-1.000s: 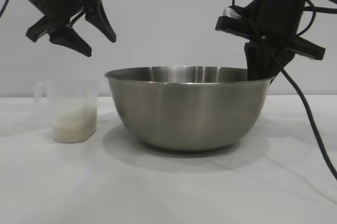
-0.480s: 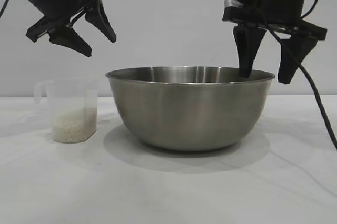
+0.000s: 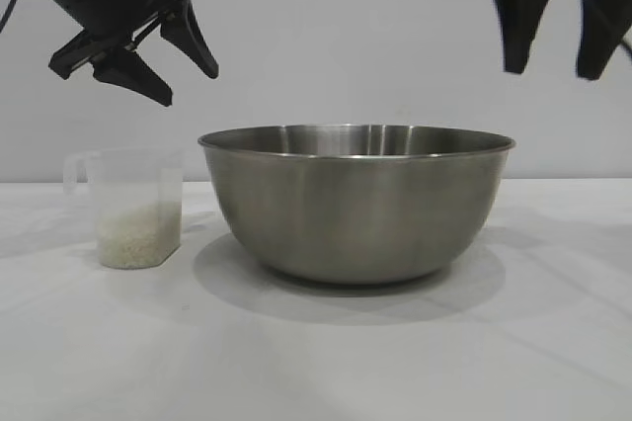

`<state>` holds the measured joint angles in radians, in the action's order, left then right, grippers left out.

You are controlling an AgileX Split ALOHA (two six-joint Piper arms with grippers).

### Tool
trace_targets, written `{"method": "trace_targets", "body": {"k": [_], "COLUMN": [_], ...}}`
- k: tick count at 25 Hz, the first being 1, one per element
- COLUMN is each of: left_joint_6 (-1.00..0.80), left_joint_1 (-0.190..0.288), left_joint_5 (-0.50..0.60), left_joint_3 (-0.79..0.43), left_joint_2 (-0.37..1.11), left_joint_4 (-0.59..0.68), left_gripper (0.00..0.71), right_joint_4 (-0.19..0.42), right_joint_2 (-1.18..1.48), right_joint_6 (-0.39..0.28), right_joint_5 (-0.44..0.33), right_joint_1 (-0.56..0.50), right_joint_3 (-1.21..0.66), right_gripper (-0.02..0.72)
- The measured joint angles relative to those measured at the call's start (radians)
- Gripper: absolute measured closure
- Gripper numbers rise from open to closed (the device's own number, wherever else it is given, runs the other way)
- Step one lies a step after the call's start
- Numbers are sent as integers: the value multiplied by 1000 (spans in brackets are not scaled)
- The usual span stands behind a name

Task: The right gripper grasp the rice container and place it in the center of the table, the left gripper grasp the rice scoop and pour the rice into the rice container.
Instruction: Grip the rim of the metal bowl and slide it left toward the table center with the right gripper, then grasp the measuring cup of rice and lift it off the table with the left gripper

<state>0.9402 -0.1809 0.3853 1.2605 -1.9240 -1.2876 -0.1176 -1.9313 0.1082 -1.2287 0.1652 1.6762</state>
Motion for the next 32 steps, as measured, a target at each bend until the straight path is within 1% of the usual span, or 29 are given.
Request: {"method": "trace_targets", "body": {"k": [8, 15, 18, 26, 32], "left_joint_6": [0, 0, 0, 0, 0], "left_joint_1": [0, 0, 0, 0, 0], "left_joint_5": [0, 0, -2, -7, -28], "left_joint_3": [0, 0, 0, 0, 0], "left_joint_2": [0, 0, 0, 0, 0], "left_joint_4": [-2, -2, -2, -2, -2], "left_gripper": [312, 312, 312, 312, 312], "right_joint_4": [12, 15, 15, 15, 15], "right_joint_2": [127, 346, 464, 821, 1140], "right_joint_6": [-36, -41, -41, -41, -41], "right_joint_5": [-6, -12, -12, -20, -28], "right_joint_1": [-97, -103, -103, -103, -103], "right_joint_3": [-31, -146, -230, -533, -721], "right_gripper": [226, 226, 226, 226, 226]}}
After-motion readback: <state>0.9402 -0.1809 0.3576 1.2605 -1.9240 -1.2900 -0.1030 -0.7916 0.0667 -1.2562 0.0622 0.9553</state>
